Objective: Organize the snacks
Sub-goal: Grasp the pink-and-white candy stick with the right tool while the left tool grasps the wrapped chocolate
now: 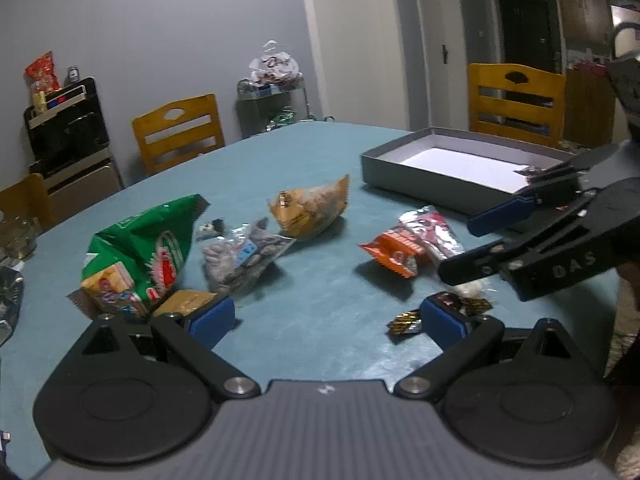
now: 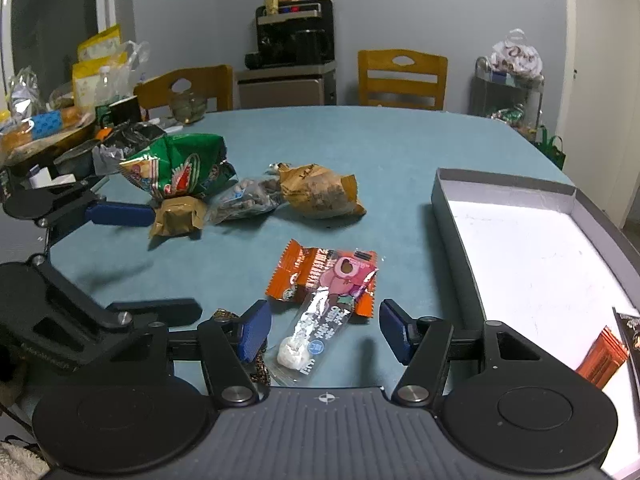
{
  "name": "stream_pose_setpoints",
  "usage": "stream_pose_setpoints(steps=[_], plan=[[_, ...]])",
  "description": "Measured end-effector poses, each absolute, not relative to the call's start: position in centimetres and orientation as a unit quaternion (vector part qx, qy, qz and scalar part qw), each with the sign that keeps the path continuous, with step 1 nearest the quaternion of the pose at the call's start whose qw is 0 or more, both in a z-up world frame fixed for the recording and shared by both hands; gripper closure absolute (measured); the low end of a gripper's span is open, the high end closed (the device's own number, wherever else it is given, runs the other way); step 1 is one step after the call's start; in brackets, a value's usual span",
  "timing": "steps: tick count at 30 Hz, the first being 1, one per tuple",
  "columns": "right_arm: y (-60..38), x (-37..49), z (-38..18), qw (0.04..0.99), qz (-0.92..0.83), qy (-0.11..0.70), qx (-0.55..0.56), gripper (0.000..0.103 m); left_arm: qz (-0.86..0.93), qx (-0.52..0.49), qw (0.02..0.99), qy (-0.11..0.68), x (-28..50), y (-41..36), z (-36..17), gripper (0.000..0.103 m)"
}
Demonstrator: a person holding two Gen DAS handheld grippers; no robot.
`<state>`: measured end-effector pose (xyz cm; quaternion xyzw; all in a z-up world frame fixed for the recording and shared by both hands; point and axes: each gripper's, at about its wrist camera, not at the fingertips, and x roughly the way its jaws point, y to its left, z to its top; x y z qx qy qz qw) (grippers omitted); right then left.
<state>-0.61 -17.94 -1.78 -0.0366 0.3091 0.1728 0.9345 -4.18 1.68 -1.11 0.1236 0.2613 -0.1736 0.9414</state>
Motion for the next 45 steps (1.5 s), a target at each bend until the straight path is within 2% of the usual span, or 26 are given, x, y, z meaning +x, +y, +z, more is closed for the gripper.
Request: stream_pose_setpoints(steps=[13,21,23,26,28,32,34,35,37,45], plan=[[-18.4,-0.4,-2.2,0.931,0.186,0.314,-0.014,0.036,-0.248,0.147,0.924,0.251,-5.1,-0.5,-1.6,0.003],[-18.3,-0.4,-2.5,0.931,0.186,0.313,-0.02,0.049,-0.26,0.21,0.909,0.248,-5.4,-2.9,-2.3,0.003],[-18.3,-0.4,-2.6,0.93,0.188,0.316,-0.023,0.06,-0.265,0.215,0.909,0.241,-5.5,-3.1,-2.3,0.003],[-18.2,-0.3,-2.9,0.926,0.192,0.324,-0.025,0.066,-0.274,0.217,0.906,0.239,-5.3,-3.3,-2.2,0.005],[-18.3,-0.4,-2.9,0.927,0.193,0.32,-0.022,0.073,-0.274,0.221,0.905,0.238,-5.0,-3.4,-2.1,0.008],[-18.7,-0.8,-2.5,0.932,0.196,0.305,-0.022,0.083,-0.282,0.207,0.901,0.257,-3.8,-3.1,-1.9,0.023],[-19.0,-1.0,-2.2,0.933,0.198,0.299,-0.017,0.087,-0.288,0.188,0.898,0.275,-3.0,-2.9,-2.1,0.031],[-19.2,-1.1,-2.0,0.934,0.2,0.295,-0.013,0.089,-0.289,0.18,0.896,0.285,-2.8,-2.8,-2.2,0.04],[-19.6,-1.2,-1.8,0.937,0.197,0.288,-0.01,0.09,-0.295,0.154,0.893,0.304,-2.1,-2.4,-2.4,0.048],[-20.1,-1.2,-1.6,0.935,0.208,0.287,-0.003,0.09,-0.32,0.09,0.884,0.329,-1.2,-1.4,-2.7,0.062]])
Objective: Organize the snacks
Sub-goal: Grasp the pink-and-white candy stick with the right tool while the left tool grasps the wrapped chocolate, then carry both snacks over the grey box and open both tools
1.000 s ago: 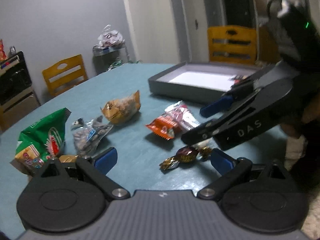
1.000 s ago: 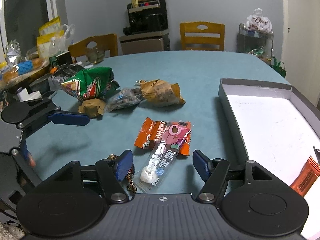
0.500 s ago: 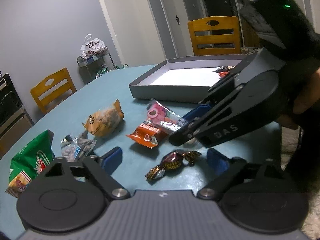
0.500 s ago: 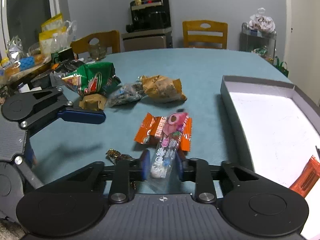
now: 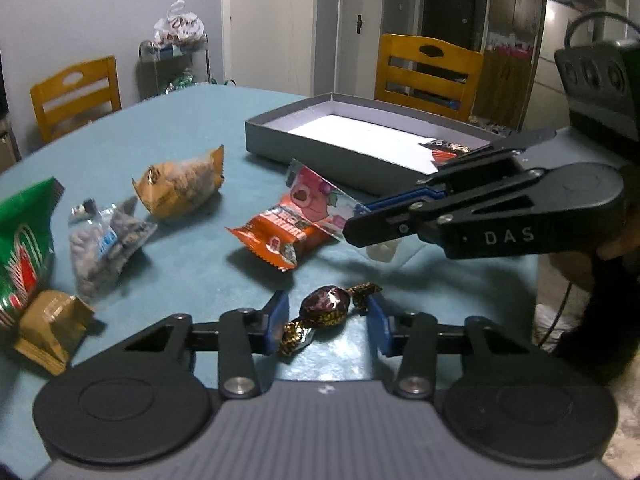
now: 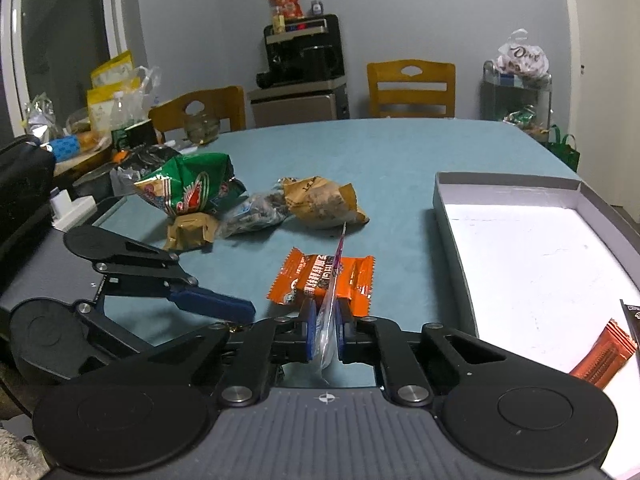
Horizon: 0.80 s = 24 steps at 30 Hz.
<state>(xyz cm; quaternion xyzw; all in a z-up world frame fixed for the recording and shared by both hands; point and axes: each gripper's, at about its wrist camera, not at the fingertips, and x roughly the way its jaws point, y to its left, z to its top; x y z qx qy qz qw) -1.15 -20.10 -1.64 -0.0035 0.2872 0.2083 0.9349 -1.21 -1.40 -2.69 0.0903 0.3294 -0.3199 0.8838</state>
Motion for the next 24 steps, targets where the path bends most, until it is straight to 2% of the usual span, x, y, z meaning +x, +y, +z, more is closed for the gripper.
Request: stream_pose_setpoints(steps=[8,11,15,24], plan=[[-20.27,-0.62,-1.91,0.93,0.211,0.301,0.0,0.09,-0.314,0.095,0.886,0.327,-1.08,-2.25,-2.64,0.063],[-20.19,-0.55,-1.95,0.93,0.213,0.301,0.001,0.09,-0.31,0.093,0.888,0.326,-1.04,-2.32,-2.63,0.068],[-20.62,-0.31,-2.19,0.926,0.221,0.306,0.019,0.09,-0.306,0.088,0.89,0.326,-0.94,-2.11,-2.63,0.08],[-20.44,-0.64,-2.17,0.931,0.217,0.293,0.006,0.092,-0.306,0.074,0.893,0.322,-1.41,-1.49,-2.39,0.081]])
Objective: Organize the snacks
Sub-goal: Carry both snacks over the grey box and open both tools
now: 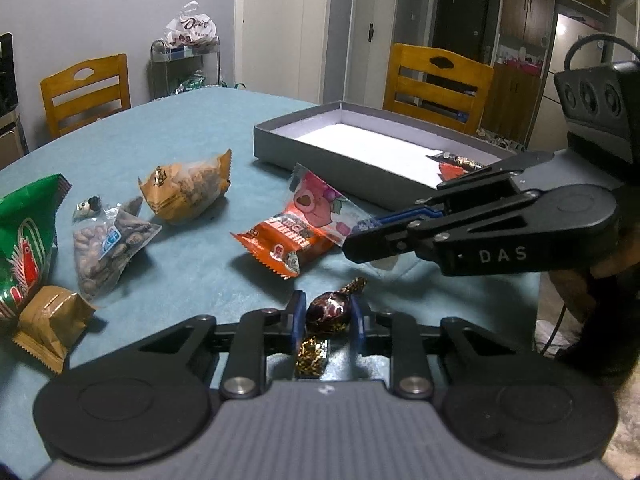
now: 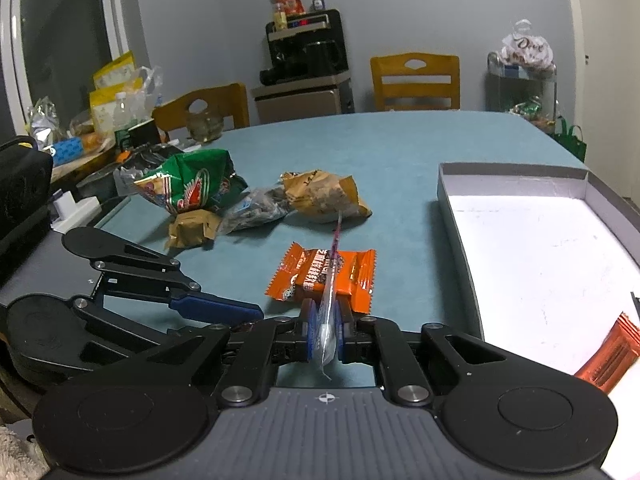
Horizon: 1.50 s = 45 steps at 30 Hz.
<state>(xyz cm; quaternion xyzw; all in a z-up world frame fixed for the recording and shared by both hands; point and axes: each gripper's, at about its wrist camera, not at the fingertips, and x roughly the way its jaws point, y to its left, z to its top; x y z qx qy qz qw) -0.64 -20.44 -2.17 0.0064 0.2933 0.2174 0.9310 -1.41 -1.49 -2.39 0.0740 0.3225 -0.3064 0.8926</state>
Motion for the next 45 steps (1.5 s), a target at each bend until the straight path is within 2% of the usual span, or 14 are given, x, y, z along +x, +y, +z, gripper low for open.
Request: stream_pose_setpoints(steps=[10,27,45], plan=[[-20.4,-1.2,-1.3,0.936,0.224,0.273,-0.003,0.094,-0.297,0.072,0.901,0.307,-2.0,-0.8,-1.5,0.081],[-22.4,-1.6,2.4,0.959,0.208,0.19,0.014,0.095,-0.288,0.062,0.915,0.275,-2.6,-0.7,1.2,0.082],[-29.7,-2.9,5.7,0.987,0.11,0.113,0.022,0.095,-0.326,0.09,0.913,0.226,-1.2,-5.8,5.9,0.082]])
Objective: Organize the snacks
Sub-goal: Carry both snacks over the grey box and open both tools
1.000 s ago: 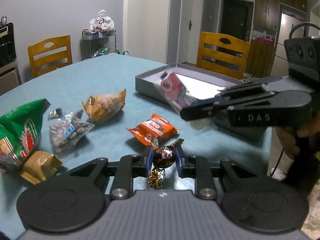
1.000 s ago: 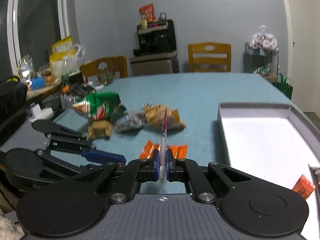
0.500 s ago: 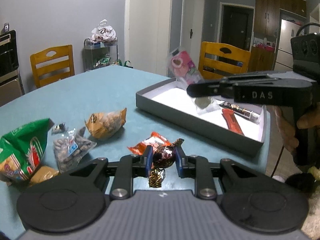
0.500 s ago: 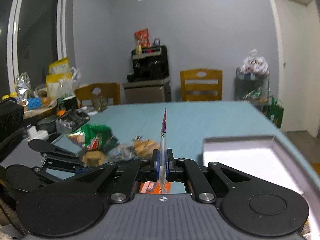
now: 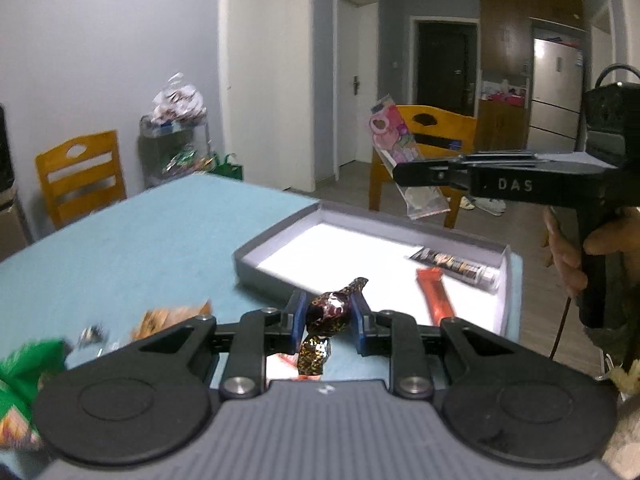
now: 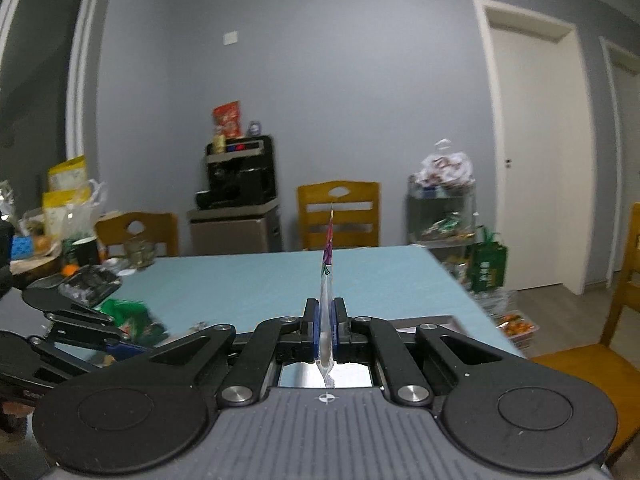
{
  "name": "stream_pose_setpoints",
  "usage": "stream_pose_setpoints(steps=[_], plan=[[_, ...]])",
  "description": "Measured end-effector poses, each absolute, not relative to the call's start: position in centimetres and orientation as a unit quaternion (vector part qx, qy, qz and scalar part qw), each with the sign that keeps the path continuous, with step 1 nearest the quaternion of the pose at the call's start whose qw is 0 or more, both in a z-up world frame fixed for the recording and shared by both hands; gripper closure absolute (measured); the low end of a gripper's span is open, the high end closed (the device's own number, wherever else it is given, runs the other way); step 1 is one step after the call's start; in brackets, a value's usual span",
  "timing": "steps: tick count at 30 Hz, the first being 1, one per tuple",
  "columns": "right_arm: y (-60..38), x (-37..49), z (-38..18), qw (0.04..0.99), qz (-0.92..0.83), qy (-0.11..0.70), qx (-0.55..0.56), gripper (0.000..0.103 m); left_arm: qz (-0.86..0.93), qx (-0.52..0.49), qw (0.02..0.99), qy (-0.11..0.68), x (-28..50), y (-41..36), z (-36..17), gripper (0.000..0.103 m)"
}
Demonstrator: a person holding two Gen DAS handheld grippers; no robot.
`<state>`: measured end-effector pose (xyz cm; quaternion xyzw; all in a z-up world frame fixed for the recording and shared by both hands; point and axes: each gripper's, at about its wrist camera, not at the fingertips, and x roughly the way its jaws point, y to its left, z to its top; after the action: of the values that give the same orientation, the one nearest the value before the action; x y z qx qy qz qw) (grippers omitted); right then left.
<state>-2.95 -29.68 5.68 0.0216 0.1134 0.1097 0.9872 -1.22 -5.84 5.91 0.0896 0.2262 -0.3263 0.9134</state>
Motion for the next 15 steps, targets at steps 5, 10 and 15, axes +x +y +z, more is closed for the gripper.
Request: stream_pose_setpoints(steps=[5,10,15], plan=[[-32.3,-3.6,6.1,0.991,0.082,0.106,0.024,0.095,-0.351,0.094,0.907,0.211,-0.4,-8.6,7.3,0.082],[-35.0,-4.0,6.3,0.992,0.064,0.108,0.034,0.095,-0.374,0.099,0.9,0.199,0.3,-11.8,8.3,0.082],[-36.3,-3.4,4.7,0.986,0.064,0.146,0.041,0.095,-0.384,0.106,0.892,0.215,1.6,-15.6,7.4,0.082]])
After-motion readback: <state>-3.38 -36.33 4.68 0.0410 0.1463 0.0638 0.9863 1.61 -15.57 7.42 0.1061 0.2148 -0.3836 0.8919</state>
